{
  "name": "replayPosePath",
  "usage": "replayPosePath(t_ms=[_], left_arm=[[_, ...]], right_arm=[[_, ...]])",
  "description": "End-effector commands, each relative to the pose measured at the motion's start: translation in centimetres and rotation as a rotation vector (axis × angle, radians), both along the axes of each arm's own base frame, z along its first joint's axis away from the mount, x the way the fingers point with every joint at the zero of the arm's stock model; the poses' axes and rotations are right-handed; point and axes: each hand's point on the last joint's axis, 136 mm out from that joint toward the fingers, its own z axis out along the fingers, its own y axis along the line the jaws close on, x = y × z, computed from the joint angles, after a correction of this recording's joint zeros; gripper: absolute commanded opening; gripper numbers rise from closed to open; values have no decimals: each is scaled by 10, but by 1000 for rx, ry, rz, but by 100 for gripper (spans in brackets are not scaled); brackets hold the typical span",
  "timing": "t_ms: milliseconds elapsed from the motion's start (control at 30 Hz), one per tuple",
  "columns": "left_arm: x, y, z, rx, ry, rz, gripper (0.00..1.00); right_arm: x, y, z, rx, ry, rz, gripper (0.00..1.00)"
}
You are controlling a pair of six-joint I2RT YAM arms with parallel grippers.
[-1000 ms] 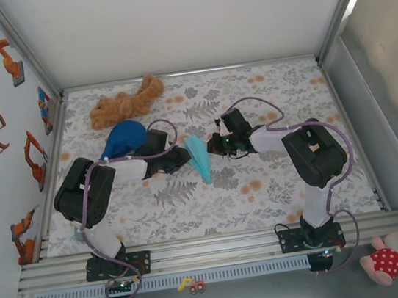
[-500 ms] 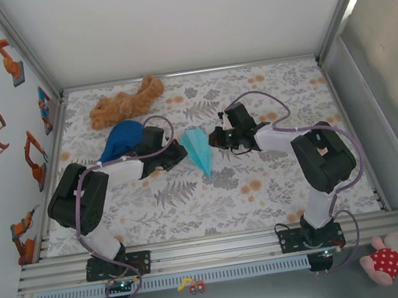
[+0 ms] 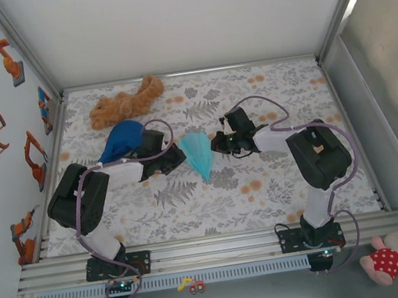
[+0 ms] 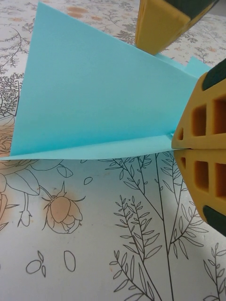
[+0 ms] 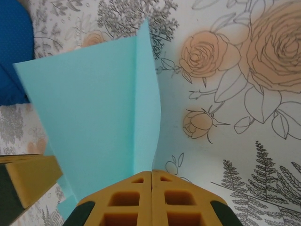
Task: Fold a paper plane with a square sheet of paper (pick it up from the middle)
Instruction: Turn over a paper plane at the center of the table.
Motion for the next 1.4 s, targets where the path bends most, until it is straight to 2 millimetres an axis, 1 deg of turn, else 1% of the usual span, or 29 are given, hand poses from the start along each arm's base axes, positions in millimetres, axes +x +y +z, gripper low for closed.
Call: replayPosePath(t_ms=[0,67,167,300,433,700,800,867,933,1000,1067,1167,1367], left_arm=[[1,-1,-2,-8,2,-5,6],[0,-3,-2,-11,3,-12,6],[0,-2,-3,-7,5,-15,6],[0,-3,-3,-7,7,-19,5],[-1,-3,-4,-7,10,-22,6],[-2,-2,-6,2,17,-24,5],[-2,-3,-6,1,16,-25,5],[-1,-3,-4,1,13,-26,6],[-1,-1,-5,6,13,-22,5],[0,2,-1,9,1,-10,5],[0,7,3,15,-11,5,5],[0,11,7,25,-29,14,5],[-1,14,1,30,-22,29,5]], right_arm=[[0,9,2,51,18,34,12],[0,11,3,56,17,46,20],[0,13,2,59,21,62,23],[-2,15,-2,56,39,82,24],[-3,20,0,71,40,116,27],[2,17,-12,20,64,104,27],[3,21,-13,40,68,118,25],[4,26,-10,61,64,132,21],[4,27,-6,75,53,139,14],[6,23,-3,60,36,121,5],[9,17,0,35,12,96,1],[11,7,6,11,-23,59,0],[13,-5,14,-15,-54,3,0]])
